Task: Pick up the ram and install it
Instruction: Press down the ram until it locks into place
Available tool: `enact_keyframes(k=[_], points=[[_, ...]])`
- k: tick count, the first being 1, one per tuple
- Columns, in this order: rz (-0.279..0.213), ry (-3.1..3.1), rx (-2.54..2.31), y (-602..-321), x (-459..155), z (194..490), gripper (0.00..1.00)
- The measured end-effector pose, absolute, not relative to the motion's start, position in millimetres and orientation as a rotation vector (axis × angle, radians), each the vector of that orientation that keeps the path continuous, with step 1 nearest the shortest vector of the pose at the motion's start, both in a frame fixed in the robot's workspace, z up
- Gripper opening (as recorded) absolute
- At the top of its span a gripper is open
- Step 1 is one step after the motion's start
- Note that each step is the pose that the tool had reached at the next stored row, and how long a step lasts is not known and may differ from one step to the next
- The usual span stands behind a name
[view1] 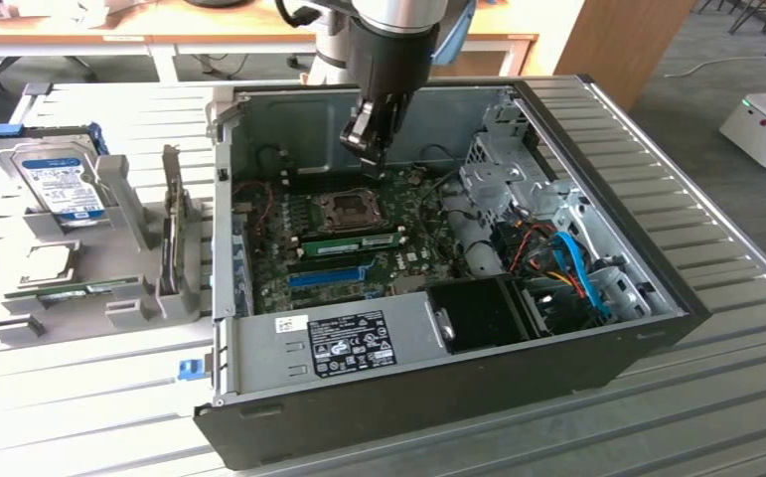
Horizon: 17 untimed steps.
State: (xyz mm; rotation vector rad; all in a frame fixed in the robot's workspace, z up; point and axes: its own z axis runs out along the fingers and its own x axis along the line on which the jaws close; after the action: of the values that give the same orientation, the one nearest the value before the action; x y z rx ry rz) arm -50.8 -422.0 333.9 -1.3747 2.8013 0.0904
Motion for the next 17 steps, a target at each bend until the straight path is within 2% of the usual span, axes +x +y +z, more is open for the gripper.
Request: enact_keyframes(k=[17], points=[[0.084,2.955,-0.974,-421.6,-52.6,333.7,0.11]])
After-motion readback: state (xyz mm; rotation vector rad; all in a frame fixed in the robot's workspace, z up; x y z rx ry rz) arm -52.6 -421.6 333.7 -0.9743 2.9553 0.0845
